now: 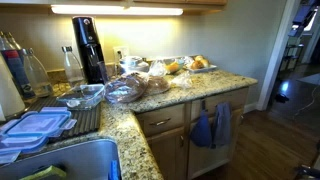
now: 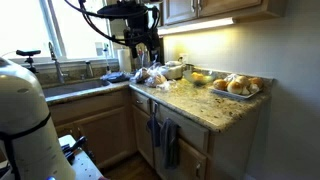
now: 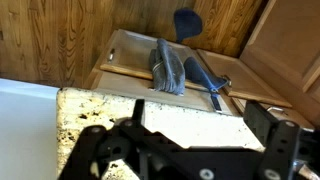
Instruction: Take the oven mitt from the hanger and put it on the counter
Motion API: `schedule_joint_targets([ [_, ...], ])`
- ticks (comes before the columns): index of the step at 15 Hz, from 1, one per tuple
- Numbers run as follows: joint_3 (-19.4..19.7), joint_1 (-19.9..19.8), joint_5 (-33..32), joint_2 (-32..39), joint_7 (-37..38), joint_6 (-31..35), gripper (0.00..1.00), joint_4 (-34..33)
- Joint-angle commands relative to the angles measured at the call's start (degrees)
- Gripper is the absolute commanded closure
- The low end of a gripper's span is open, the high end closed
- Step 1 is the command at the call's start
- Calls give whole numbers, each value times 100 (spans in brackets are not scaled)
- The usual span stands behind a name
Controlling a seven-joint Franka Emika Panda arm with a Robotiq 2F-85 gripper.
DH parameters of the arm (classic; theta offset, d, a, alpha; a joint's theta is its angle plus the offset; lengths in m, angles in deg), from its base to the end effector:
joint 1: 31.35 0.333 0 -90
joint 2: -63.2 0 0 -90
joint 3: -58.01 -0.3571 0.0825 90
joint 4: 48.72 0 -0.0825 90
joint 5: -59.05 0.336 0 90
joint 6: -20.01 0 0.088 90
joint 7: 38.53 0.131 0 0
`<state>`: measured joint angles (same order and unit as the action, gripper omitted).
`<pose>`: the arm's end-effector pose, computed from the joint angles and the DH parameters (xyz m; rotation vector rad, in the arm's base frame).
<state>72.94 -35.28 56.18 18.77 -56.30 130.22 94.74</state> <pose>0.2491 -0.1122 0.5540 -3.0469 -0.0766 -0.3189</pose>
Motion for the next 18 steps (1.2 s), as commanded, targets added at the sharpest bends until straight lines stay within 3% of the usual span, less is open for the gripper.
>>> schedule_joint_targets([
  [1,-34,-42,32,13,-25,-16,0,-16],
  [10,-96,34,48,259,3,225,0,22],
  [18,-703,423,216,1355,135,996,0,140],
])
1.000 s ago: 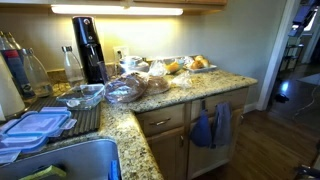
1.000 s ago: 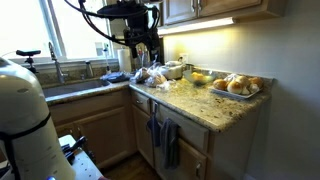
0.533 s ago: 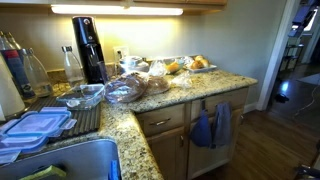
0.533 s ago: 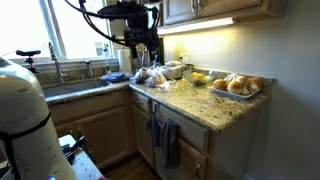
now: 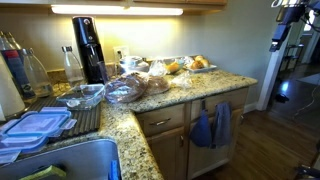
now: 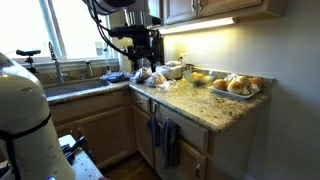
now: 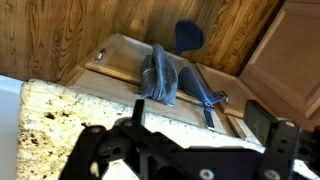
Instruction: Take the oven mitt from the hanger and put it on the counter
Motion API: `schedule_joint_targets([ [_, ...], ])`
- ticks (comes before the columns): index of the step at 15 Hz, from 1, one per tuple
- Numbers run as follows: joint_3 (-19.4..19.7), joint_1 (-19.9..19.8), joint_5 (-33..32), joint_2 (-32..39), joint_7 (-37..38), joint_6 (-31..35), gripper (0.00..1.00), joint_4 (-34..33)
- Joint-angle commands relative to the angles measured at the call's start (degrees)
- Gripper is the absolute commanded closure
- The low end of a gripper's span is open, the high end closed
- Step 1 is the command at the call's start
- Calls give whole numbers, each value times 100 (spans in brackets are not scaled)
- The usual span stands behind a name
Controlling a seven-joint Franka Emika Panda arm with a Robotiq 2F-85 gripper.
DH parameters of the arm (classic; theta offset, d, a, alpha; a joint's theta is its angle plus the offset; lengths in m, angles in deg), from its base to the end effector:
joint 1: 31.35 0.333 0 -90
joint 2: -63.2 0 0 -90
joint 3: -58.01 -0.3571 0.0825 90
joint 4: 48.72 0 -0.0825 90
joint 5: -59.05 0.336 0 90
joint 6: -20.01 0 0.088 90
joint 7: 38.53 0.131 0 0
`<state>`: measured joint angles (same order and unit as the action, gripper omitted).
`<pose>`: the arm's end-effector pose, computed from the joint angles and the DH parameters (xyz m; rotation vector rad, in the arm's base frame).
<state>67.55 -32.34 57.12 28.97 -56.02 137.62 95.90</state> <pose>0.3092 -0.0681 0.5130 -3.0918 -0.2450 -0.2037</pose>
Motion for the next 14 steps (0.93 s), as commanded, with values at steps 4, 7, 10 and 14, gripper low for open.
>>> schedule_joint_targets([
  [4,-406,283,156,753,31,385,0,23],
  [7,-458,257,83,805,26,254,0,-6],
  [10,-479,273,83,866,23,267,0,-15],
  [14,-509,375,242,1027,47,573,0,98],
])
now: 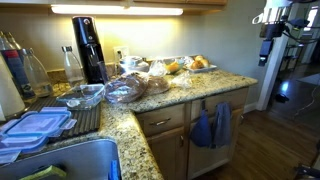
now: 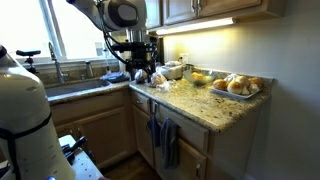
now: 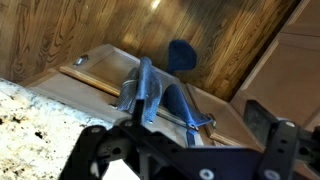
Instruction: Take the oven mitt from the hanger and put it on the counter
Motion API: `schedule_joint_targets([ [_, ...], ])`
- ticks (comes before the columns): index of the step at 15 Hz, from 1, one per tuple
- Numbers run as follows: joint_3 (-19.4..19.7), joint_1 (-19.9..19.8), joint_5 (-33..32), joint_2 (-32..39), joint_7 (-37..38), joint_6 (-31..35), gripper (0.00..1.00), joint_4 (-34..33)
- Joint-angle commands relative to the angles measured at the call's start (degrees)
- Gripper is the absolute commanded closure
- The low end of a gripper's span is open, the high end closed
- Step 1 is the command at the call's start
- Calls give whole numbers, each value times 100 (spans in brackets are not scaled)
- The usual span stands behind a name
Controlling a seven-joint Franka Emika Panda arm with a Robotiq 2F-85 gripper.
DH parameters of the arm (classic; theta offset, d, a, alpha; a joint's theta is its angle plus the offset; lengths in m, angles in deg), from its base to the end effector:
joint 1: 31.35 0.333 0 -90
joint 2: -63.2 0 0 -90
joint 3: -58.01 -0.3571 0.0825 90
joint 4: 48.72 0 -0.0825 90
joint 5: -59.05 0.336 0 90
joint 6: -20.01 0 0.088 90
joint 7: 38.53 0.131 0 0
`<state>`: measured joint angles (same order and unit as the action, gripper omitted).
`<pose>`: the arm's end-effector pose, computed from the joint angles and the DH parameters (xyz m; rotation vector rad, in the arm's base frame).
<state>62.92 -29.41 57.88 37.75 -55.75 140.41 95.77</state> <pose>0.3455 -0.0215 0.4704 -3.0987 -0.4157 -0.0397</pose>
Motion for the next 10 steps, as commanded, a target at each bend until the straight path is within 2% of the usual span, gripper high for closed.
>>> schedule_joint_targets([
  [1,-62,129,245,230,24,379,0,140],
  [9,-464,369,733,1221,257,1582,0,339],
  [10,-554,356,700,1357,460,1812,0,387],
])
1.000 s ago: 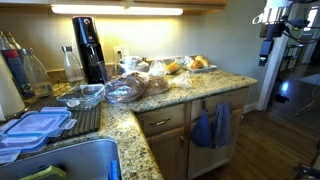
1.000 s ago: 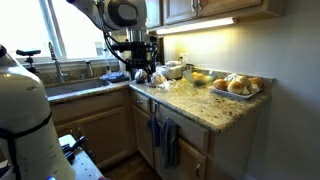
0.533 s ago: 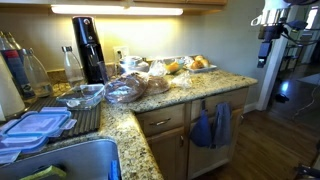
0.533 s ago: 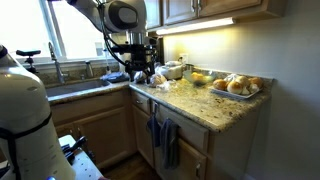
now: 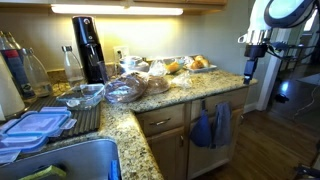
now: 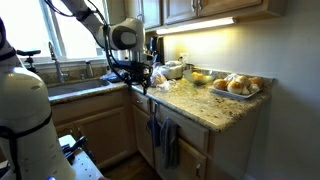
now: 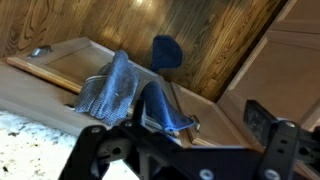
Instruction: Take the oven mitt from the hanger and put it on the counter
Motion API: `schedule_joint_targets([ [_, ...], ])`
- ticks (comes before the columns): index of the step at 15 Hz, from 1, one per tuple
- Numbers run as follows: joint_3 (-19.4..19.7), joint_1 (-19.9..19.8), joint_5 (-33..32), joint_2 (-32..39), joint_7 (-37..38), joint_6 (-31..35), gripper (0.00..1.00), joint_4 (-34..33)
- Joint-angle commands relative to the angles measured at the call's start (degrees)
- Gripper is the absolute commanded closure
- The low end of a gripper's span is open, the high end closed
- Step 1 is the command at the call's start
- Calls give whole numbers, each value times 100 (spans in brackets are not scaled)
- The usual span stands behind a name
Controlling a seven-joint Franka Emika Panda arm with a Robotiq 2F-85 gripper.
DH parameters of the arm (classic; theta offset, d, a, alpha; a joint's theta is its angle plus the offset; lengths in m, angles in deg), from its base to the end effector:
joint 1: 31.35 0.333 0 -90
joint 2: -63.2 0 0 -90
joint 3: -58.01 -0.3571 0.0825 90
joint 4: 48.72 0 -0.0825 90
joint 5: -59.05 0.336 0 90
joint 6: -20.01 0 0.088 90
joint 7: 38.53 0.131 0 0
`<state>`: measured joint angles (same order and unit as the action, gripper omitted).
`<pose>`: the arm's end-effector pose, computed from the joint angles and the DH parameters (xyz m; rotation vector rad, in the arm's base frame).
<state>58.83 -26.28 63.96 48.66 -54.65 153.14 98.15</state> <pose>0.3828 0.0314 0.4044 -3.0426 -0.4564 -0.0317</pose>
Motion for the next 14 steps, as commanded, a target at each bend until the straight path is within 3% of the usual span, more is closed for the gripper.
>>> schedule_joint_targets([
  [1,-213,28,32,387,528,729,0,172],
  [8,-578,59,-71,1284,1420,1592,0,154],
  [14,-585,20,-13,1372,1203,1419,0,47],
])
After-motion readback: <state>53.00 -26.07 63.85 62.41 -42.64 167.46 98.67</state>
